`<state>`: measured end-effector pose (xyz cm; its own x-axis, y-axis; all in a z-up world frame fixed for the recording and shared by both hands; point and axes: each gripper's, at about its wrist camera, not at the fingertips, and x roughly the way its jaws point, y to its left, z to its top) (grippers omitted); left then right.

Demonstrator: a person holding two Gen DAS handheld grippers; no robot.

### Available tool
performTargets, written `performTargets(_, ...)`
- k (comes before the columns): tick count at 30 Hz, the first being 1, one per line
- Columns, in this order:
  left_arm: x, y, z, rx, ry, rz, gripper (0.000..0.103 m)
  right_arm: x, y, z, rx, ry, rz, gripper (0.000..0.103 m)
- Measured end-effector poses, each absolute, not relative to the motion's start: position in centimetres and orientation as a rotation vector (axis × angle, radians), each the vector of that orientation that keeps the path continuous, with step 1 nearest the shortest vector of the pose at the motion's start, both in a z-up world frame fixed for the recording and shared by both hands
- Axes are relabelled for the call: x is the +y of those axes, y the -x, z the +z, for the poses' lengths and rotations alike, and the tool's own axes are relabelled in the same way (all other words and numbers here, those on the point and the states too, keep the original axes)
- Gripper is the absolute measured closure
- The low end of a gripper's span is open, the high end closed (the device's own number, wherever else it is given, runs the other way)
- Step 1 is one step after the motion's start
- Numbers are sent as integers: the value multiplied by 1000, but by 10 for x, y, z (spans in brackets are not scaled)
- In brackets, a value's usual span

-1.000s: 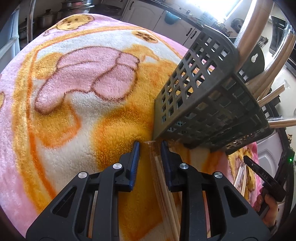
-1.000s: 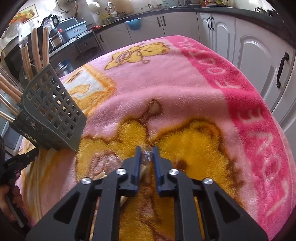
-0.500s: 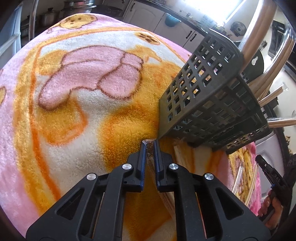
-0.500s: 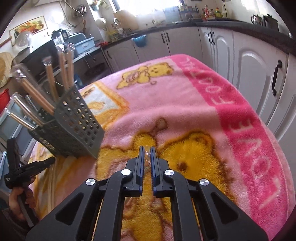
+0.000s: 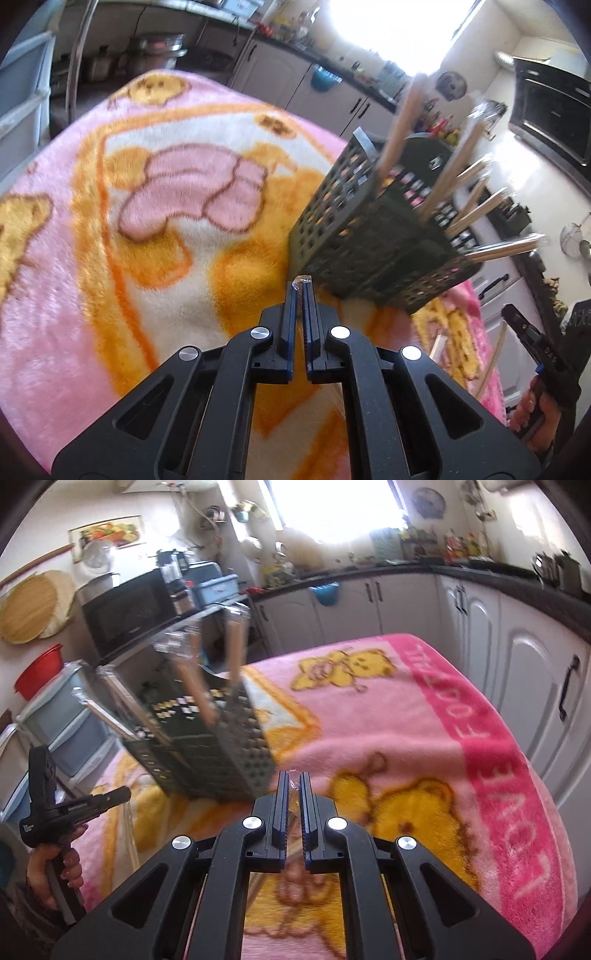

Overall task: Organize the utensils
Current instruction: 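Raise the chopsticks over the basket with both tools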

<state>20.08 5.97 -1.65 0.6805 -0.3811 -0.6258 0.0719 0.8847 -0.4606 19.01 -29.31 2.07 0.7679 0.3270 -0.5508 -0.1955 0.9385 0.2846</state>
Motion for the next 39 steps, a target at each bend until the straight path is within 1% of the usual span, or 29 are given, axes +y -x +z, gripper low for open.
performTargets(9,53,-177,29,659,395,-310,102,-251,-175,52,574,-126,404,97)
performTargets(20,40,-166,69,569,348,-369,102,-214,-164,81,517,-57,522,99)
performTargets(39,15,-168,122,472,295,-472,103,-205,-161,126,401,-32,581,99)
